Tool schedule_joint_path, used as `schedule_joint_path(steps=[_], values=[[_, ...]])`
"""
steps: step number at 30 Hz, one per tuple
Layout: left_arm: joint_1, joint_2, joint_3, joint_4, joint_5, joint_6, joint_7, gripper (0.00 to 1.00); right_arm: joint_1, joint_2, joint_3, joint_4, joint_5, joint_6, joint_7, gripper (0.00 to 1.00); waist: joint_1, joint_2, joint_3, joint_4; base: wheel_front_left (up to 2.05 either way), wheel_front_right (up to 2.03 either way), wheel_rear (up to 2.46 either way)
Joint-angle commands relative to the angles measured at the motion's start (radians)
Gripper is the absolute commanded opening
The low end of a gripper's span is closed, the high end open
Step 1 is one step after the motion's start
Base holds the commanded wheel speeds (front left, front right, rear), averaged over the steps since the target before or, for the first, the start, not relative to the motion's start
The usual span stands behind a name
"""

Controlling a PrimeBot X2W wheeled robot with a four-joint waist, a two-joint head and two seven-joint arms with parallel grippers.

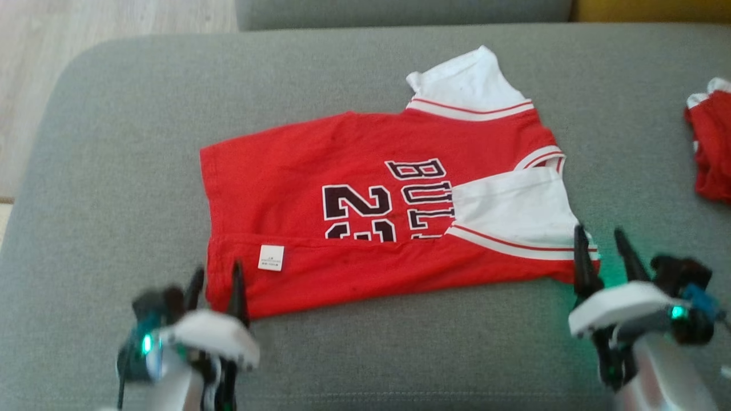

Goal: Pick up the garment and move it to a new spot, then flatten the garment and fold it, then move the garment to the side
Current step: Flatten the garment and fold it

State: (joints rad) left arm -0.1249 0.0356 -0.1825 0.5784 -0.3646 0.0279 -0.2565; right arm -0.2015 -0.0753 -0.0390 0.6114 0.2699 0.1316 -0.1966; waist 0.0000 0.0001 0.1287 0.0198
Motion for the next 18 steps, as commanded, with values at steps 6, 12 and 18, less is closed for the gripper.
schedule_joint_path(steps=[6,12,18], values=[[-0.207,0.023,0.041,0.013,0.049,-0.004,-0.005,1.00,-0.137,-0.006,0.015,-0.066,-0.057,-0.001,0.013,1.00,0.0000,-0.0001,0.064,0.009,0.00,0.00,0.00],[-0.471,0.115,0.012,0.176,0.078,-0.064,0.129,1.00,-0.263,0.006,0.061,-0.086,-0.077,-0.001,0.046,1.00,0.0000,-0.0001,0.128,0.002,0.00,0.00,0.00],[-0.634,0.177,-0.004,0.276,0.061,-0.122,0.270,1.00,-0.350,0.011,0.112,-0.075,-0.082,-0.001,0.055,1.00,0.0000,-0.0001,0.172,-0.015,0.00,0.00,0.00]])
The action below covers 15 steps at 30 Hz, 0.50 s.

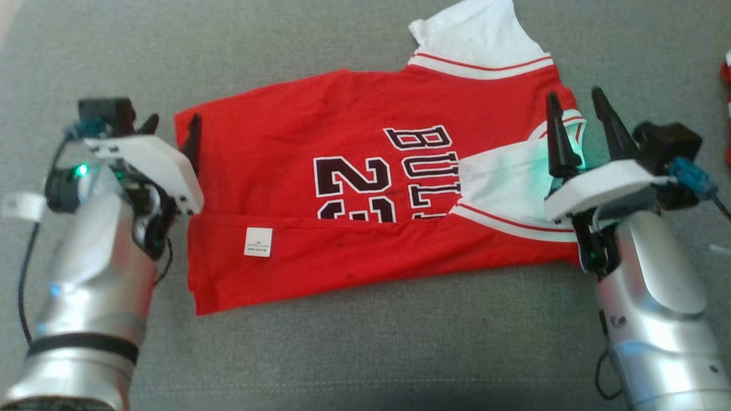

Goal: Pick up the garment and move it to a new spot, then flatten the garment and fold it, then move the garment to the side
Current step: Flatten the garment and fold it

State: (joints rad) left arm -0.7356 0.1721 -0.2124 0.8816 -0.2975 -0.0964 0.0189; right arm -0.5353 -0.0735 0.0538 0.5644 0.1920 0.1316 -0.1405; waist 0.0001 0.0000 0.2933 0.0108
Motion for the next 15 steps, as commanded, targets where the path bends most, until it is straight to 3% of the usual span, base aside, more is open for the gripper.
schedule_joint_path(steps=[1,7,15], values=[[-0.044,0.050,0.021,-0.013,-0.008,-0.004,0.014,1.00,-0.026,0.010,0.026,-0.024,-0.004,-0.001,-0.003,1.00,-0.0001,0.0000,0.014,-0.009,0.00,0.00,0.00],[-0.120,0.097,-0.012,0.063,-0.022,-0.027,0.099,1.00,-0.062,0.015,0.062,0.006,0.008,-0.001,-0.020,1.00,-0.0001,0.0000,0.042,-0.030,0.00,0.00,0.00],[-0.152,0.120,-0.057,0.122,-0.049,-0.033,0.111,1.00,-0.093,0.015,0.076,0.044,0.021,-0.001,-0.043,1.00,-0.0001,0.0000,0.066,-0.046,0.00,0.00,0.00]])
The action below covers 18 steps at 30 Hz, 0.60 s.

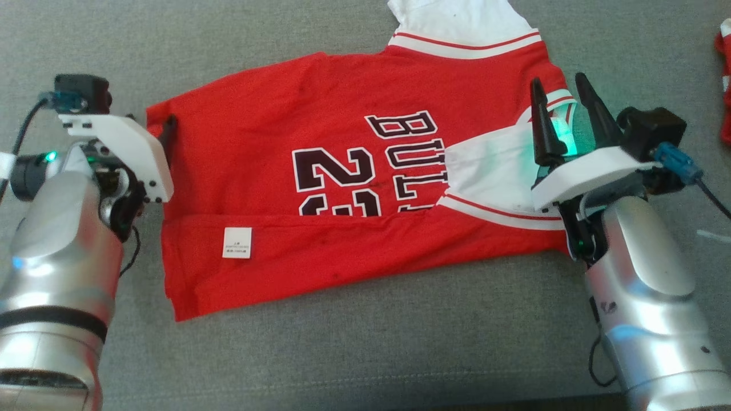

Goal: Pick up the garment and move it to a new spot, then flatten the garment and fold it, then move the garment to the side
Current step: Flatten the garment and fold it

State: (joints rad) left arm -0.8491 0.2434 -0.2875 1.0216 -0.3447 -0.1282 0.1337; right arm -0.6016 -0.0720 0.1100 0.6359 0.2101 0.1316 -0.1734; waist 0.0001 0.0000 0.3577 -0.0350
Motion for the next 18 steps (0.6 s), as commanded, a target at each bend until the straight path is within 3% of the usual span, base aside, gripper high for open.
schedule_joint_path(steps=[1,2,3,4,18], values=[[-0.041,0.047,0.014,-0.014,-0.007,-0.002,-0.006,1.00,-0.033,0.011,0.020,-0.024,0.002,-0.001,-0.011,1.00,-0.0001,0.0000,0.005,0.000,0.00,0.00,0.00],[-0.042,0.045,0.001,-0.011,-0.009,-0.002,-0.005,0.84,-0.041,0.008,0.020,-0.021,0.001,-0.001,-0.010,1.00,-0.0001,0.0000,0.008,0.001,0.00,0.00,0.00],[-0.042,0.043,-0.013,-0.010,-0.015,-0.002,-0.004,0.35,-0.050,0.006,0.022,-0.017,-0.002,-0.001,-0.007,1.00,-0.0001,0.0000,0.011,0.002,0.00,0.00,0.00],[-0.042,0.040,-0.026,-0.012,-0.025,-0.002,-0.002,0.00,-0.060,0.003,0.023,-0.013,-0.004,-0.001,-0.003,1.00,-0.0001,0.0000,0.014,0.004,0.00,0.00,0.00],[-0.083,0.024,-0.214,-0.151,-0.157,-0.002,-0.091,0.00,-0.326,-0.096,-0.026,0.158,-0.059,-0.001,0.147,1.00,-0.0001,0.0000,0.092,0.115,0.00,0.00,0.00]])
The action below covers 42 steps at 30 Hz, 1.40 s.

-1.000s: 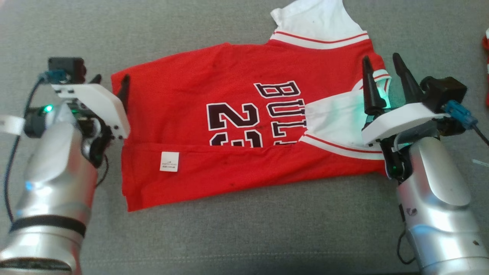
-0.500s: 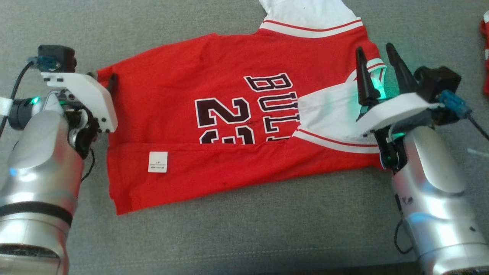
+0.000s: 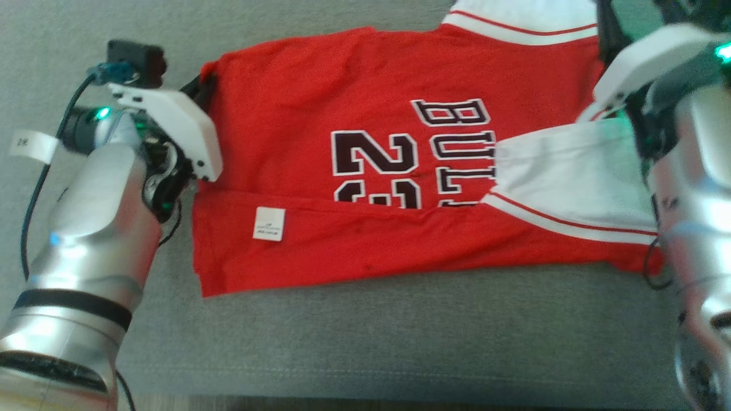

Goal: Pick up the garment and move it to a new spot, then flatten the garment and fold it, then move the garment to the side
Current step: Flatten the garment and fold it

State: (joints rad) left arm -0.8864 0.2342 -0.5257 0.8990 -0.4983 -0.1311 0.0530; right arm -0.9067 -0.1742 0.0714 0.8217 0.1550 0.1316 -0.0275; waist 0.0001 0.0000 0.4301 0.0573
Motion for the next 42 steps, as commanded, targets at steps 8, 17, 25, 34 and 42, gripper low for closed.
schedule_joint_path(steps=[8,17,25,34,42], values=[[-0.083,0.021,-0.062,-0.094,-0.051,0.000,-0.087,0.00,-0.204,-0.046,-0.018,0.129,-0.077,-0.001,0.083,1.00,-0.0001,0.0000,0.060,0.107,0.00,0.00,0.00],[-0.129,-0.019,-0.130,-0.120,-0.085,0.000,-0.144,0.00,-0.331,-0.100,-0.088,0.270,-0.173,-0.001,0.140,1.00,-0.0001,0.0000,0.106,0.188,0.00,0.00,0.00],[-0.161,-0.042,-0.182,-0.107,-0.128,0.000,-0.186,0.00,-0.385,-0.114,-0.107,0.356,-0.254,-0.001,0.198,0.17,-0.0001,0.0000,0.133,0.217,0.00,0.00,0.00],[-0.212,-0.024,-0.155,-0.078,-0.147,0.004,-0.283,0.00,-0.419,-0.144,-0.181,0.309,-0.317,-0.001,0.060,0.00,-0.0001,0.0000,0.139,0.207,0.00,0.00,0.00],[-0.217,-0.006,-0.117,-0.081,-0.129,0.012,-0.312,0.00,-0.434,-0.117,-0.274,0.276,-0.356,-0.001,-0.073,0.00,-0.0001,0.0000,0.126,0.177,0.00,0.00,0.00]])
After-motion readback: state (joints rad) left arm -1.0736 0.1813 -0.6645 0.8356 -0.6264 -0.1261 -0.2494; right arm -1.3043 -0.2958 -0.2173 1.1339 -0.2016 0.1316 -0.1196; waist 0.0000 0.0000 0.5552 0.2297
